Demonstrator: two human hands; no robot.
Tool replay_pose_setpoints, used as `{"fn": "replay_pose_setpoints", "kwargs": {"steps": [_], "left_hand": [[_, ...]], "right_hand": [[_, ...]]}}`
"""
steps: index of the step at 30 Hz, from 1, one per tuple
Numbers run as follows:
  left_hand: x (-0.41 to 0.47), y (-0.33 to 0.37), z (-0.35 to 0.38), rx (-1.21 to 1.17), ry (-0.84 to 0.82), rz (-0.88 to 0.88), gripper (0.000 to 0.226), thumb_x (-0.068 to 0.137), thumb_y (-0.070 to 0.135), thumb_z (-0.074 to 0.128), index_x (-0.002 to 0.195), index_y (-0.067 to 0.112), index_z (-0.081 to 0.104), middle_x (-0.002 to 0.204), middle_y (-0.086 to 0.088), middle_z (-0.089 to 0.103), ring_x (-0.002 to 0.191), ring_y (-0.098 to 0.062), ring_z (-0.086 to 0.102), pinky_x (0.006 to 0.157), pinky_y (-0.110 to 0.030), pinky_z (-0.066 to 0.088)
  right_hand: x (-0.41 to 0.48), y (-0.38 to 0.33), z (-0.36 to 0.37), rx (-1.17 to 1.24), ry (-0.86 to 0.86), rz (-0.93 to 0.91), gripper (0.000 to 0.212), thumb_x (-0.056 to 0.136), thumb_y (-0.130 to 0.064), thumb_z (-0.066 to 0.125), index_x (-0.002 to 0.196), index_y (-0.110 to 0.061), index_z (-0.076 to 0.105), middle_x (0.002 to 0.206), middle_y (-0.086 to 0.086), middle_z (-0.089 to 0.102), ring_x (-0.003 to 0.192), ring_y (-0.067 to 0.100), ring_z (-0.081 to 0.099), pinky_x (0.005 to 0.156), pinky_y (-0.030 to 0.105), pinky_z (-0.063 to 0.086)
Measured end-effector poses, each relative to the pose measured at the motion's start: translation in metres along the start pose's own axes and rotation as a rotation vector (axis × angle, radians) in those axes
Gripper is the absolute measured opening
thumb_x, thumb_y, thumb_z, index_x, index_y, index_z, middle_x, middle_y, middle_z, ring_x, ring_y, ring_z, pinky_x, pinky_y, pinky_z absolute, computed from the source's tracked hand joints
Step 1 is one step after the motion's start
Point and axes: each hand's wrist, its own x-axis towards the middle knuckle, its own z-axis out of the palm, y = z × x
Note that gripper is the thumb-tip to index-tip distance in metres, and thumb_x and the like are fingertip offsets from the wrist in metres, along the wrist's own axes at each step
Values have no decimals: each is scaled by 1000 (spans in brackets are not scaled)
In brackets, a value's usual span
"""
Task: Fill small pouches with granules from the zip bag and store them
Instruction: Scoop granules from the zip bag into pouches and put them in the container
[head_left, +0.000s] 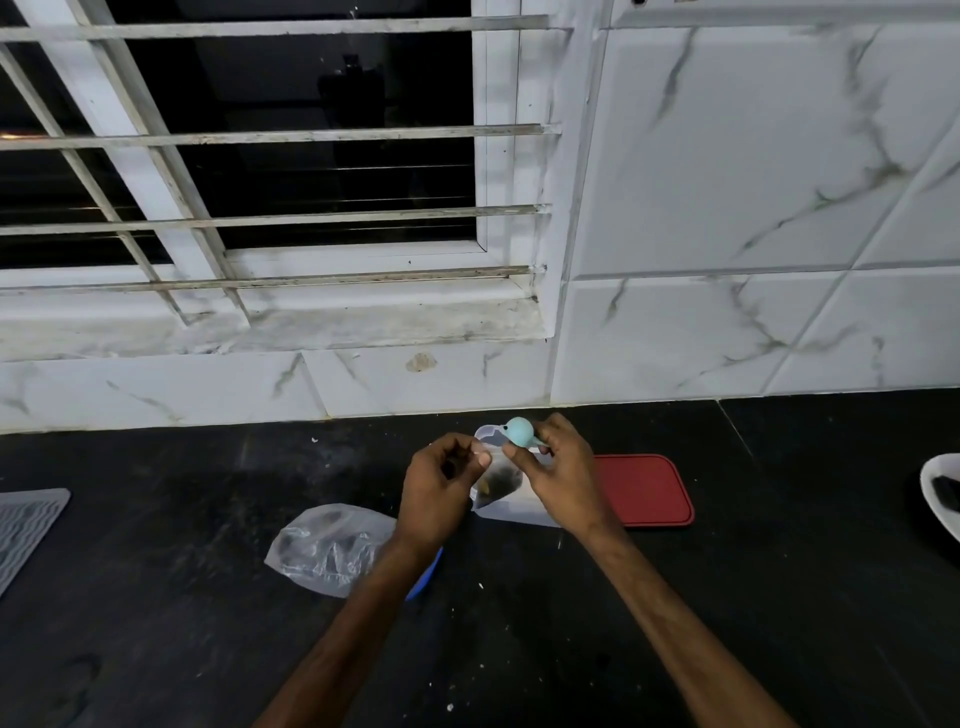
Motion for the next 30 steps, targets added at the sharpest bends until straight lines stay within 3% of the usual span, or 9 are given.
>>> {"fn": "replay_pose_setpoints", "kwargs": {"steps": [3,6,9,12,16,21,24,27,30], "left_hand": [[2,-1,-5,48,-21,17,6,92,12,63,96,15,67,92,0,70,91,-15,68,85,-45,57],[5,-2,-6,129,-47,77,6,92,16,63,96,20,67,92,3,69,89,-15,66,82,-43,57],[8,0,2,138,-61,140,5,94,18,60,96,19,65,94,4,67,89,-18,64,78,-40,56],[8,4,11,-7,-50,51,11,96,20,58,104,15,65,99,1,71,95,-17,68,83,-38,58],[12,2,14,-38,-38,3,11,93,22,64,100,14,67,92,-5,72,87,-25,70,76,-43,61],[18,1,11,-118,100,-26,8,95,11,59,100,8,65,94,-6,73,90,-20,71,79,-31,60],[19,-6,2,-178,167,-92,12,96,13,58,104,6,65,98,-7,74,93,-19,72,81,-35,60],[19,-19,-6,-154,233,-140,14,96,18,60,104,8,65,97,-6,74,90,-18,72,84,-41,59],[16,-25,-10,-169,276,-179,15,94,21,62,100,8,66,94,-7,74,89,-21,72,83,-45,59]], "right_hand": [[2,0,-5,35,-83,-6,32,78,-33,76,105,-18,72,91,-9,55,89,6,58,79,26,50],[6,2,-7,31,-133,-15,24,76,-27,79,92,-10,72,85,-5,54,80,9,56,75,36,50],[12,7,-7,-57,-87,-88,13,77,-18,78,85,-11,71,79,-10,51,75,11,53,69,42,49],[18,6,-8,-99,-10,-114,15,76,-20,79,82,-10,70,77,-9,51,72,14,54,64,40,50],[18,-5,-10,43,-6,5,20,78,-30,78,84,-20,63,83,3,63,77,16,60,67,29,49],[10,10,-15,204,-129,221,37,83,-40,70,114,-22,61,109,-7,67,104,8,62,90,27,51],[-5,29,-21,104,-149,420,29,97,-43,46,114,-21,52,107,1,61,95,16,58,87,43,50],[-30,49,-19,120,-200,521,27,104,-28,34,108,-16,57,103,4,57,83,12,52,74,33,50],[-56,61,-14,148,-330,616,32,104,-20,37,96,-12,66,83,6,56,70,13,51,65,27,48]]}}
